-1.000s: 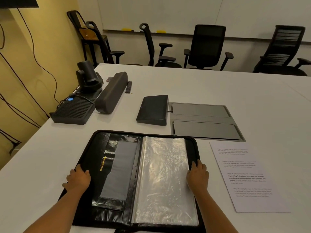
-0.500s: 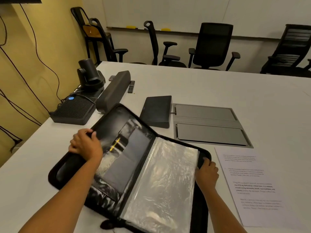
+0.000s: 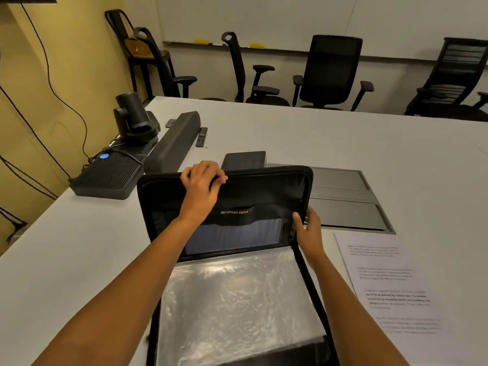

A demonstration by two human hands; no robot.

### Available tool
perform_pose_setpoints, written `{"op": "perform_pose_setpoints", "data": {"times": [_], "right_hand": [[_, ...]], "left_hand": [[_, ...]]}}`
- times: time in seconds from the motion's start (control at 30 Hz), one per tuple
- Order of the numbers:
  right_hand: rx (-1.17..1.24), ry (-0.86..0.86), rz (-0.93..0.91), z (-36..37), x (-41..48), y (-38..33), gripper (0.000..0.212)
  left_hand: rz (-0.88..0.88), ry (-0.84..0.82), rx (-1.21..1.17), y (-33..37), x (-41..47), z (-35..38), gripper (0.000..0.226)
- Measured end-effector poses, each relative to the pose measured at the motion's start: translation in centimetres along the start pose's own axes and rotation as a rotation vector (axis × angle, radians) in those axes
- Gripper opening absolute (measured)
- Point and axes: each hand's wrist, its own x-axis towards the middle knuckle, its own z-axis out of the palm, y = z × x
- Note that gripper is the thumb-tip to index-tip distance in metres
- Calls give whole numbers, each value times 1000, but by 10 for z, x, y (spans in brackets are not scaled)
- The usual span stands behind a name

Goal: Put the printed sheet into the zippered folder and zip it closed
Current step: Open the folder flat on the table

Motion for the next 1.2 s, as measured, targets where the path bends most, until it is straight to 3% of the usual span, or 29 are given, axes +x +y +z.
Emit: {"op": "perform_pose_setpoints", "data": {"times": [0.07, 0.17, 0.3, 0.43, 0.53, 0.63, 0.87, 1.2], "right_hand": [[-9, 20, 35, -4, 4, 5, 43], [-14, 40, 55, -4, 7, 7, 38], [-1, 59, 74, -6, 4, 11, 38], [-8, -36, 137, -11, -12, 32, 52], [-36, -59, 192, -16, -28, 52, 50], [-10, -50, 211, -20, -34, 61, 45], [25, 45, 220, -16, -41, 67, 36], [-86, 69, 271, -15, -15, 72, 38]], "left_hand": [[25, -37, 36, -6, 1, 1, 6], [-47, 10, 145, -22, -8, 2, 33], [-527, 126, 50, -44, -43, -2, 67], [-828, -32, 83, -64, -100, 1, 71], [-1031, -156, 80, -75, -144, 4, 69], [-995, -299, 171, -85, -159, 7, 56], [-1070, -173, 67, -92, -156, 9, 43], [-1053, -177, 27, -101, -144, 20, 38]]}}
